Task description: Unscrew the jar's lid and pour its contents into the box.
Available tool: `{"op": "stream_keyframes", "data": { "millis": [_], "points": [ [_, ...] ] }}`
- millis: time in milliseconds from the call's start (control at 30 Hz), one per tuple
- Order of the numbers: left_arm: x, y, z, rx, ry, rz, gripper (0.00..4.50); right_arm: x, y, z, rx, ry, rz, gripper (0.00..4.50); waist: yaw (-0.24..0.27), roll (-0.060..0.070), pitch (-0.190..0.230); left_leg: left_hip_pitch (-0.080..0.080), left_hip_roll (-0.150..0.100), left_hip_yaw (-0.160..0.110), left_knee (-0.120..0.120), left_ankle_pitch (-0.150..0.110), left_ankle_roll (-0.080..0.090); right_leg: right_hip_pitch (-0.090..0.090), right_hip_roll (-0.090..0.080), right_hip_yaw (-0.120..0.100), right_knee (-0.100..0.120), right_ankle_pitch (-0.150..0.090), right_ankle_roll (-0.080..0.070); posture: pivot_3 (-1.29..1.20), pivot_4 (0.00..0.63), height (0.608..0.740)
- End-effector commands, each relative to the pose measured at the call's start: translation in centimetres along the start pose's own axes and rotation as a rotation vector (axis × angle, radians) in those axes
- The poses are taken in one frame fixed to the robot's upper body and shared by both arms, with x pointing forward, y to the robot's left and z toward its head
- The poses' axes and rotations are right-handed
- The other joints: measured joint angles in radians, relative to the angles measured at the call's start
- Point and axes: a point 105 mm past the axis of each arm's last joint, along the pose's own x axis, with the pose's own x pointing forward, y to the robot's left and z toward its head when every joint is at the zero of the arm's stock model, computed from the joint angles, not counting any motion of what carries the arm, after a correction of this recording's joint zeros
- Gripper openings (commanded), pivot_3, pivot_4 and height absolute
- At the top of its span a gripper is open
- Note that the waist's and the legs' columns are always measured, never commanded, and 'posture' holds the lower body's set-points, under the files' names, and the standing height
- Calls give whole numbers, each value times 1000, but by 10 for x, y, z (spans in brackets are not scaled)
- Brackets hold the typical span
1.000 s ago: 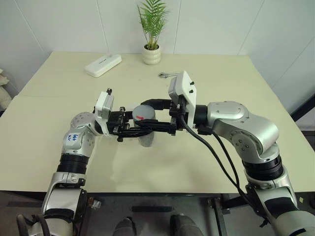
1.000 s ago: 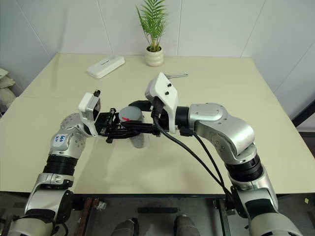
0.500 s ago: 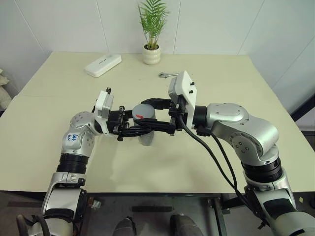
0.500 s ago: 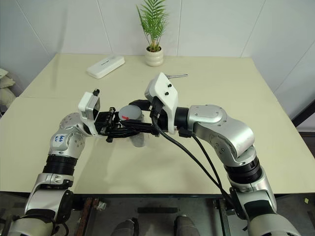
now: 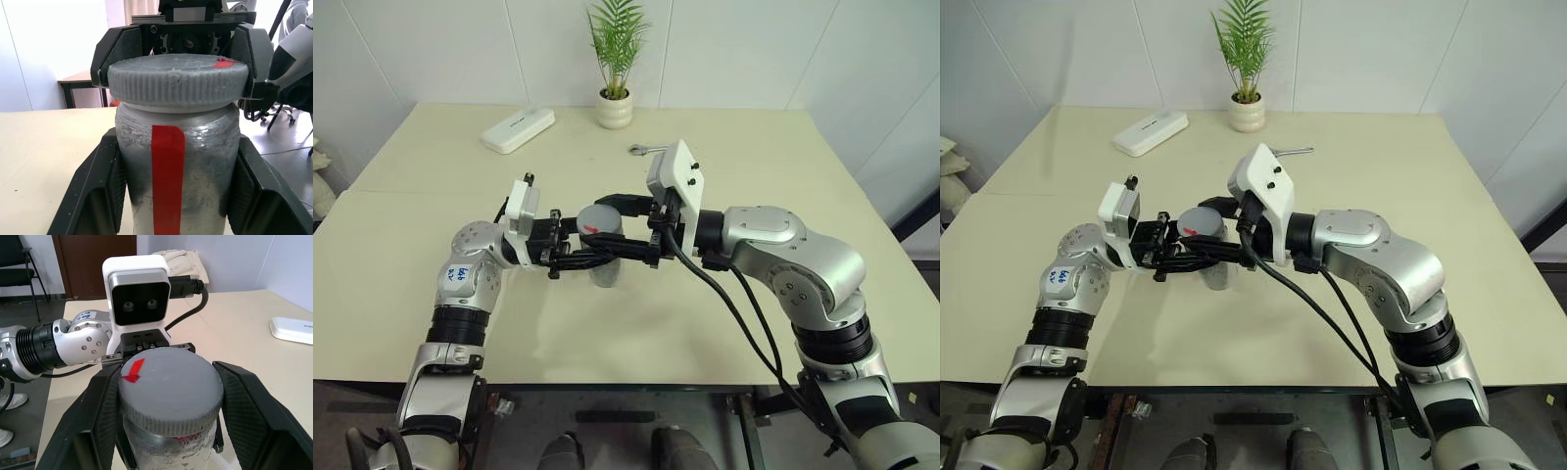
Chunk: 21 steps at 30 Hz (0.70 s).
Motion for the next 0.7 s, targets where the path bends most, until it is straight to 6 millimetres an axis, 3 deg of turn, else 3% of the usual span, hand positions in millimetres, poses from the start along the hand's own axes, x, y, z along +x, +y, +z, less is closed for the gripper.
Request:
{"op": "stream_keyframes", "data": {
  "millis": [33, 400, 700],
  "points": [
    [14, -7, 4, 47, 19, -79, 2173, -4, -8, 15, -35, -61, -76, 2624, 0, 0, 0, 0, 0, 0, 0, 0, 0, 0, 0, 0, 0, 0, 0, 0, 150, 740],
    [17, -10, 6, 47, 28, -67, 2173, -7, -13, 10, -23, -40, -188, 2624, 0, 0, 0, 0, 0, 0, 0, 0, 0, 0, 0, 0, 0, 0, 0, 0, 150, 740],
    [18, -12, 9, 80, 46, -58, 2173, -11, -5, 4, -18, -13, -221, 2624, 0, 0, 0, 0, 0, 0, 0, 0, 0, 0, 0, 0, 0, 0, 0, 0, 150, 740]
  ]
}}
